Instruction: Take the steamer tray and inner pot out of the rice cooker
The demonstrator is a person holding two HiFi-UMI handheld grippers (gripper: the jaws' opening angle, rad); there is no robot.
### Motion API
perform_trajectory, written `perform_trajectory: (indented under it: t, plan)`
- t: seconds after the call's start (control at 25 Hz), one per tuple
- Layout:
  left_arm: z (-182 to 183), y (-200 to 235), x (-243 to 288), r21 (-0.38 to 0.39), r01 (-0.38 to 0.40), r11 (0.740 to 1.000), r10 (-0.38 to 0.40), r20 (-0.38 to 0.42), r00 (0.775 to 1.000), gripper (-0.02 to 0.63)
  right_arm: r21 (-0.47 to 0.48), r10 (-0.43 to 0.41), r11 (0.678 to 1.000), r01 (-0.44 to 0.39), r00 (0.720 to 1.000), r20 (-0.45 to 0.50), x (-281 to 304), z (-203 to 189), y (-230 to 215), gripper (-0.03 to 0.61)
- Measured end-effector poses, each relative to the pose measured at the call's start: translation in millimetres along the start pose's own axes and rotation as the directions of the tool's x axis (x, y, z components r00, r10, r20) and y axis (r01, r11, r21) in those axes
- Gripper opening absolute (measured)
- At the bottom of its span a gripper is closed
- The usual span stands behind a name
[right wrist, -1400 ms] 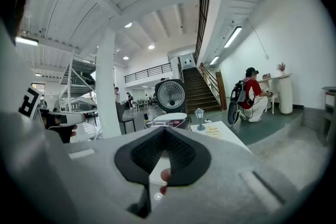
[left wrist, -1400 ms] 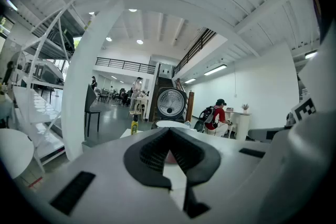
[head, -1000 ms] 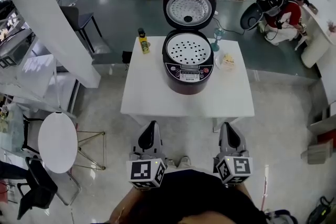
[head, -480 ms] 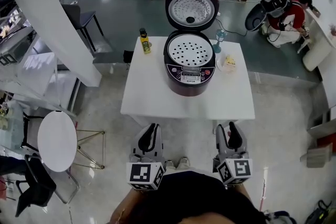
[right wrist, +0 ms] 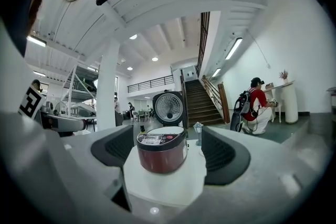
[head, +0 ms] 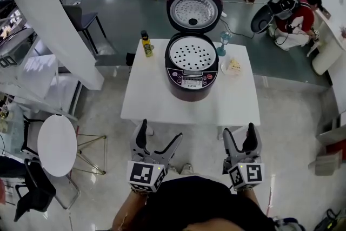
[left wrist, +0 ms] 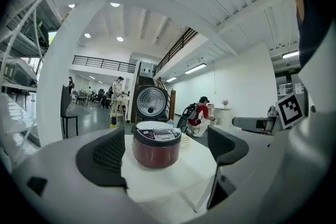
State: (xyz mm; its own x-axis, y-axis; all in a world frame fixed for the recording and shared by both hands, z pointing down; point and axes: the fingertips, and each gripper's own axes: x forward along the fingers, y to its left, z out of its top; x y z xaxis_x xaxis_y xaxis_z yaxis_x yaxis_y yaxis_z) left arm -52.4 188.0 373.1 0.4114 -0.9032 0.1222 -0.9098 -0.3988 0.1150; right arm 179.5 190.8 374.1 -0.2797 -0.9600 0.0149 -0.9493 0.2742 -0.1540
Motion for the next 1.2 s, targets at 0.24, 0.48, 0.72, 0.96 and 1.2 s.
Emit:
perform_trajectory:
  t: [0.24,0.48,0.72,0.96,1.2]
  plan:
    - [2,-2,10,0.027,-0.055,0.998,0.055,0.018,0.998,0.469,-0.005,0.037,0.999,-0.038,0.999,-0.014,2,-6,-13,0.391]
    - [3,-6,15,0.033,-0.097,0.995,0.097,0.01,0.995,0.469,-0.026,0.07,0.997,-0.071,0.997,-0.038,3,-12,-18,0.39]
    - [-21,-4,19,0.056,-0.124,0.991,0.128,-0.069,0.989,0.469,0.069,0.091,0.994,-0.088,0.995,-0.038,13,-17,-28,0.391]
    - [-14,14,39,0.052,-0.141,0.989,0.143,-0.037,0.989,0.469,0.115,0.137,0.985,-0.131,0.99,-0.046,46,-21,-33,0.39]
    - [10,25,85,0.056,-0.056,0.997,0.055,0.012,0.998,0.469,0.095,0.181,0.98,-0.173,0.979,-0.089,99,-21,-32,0.39]
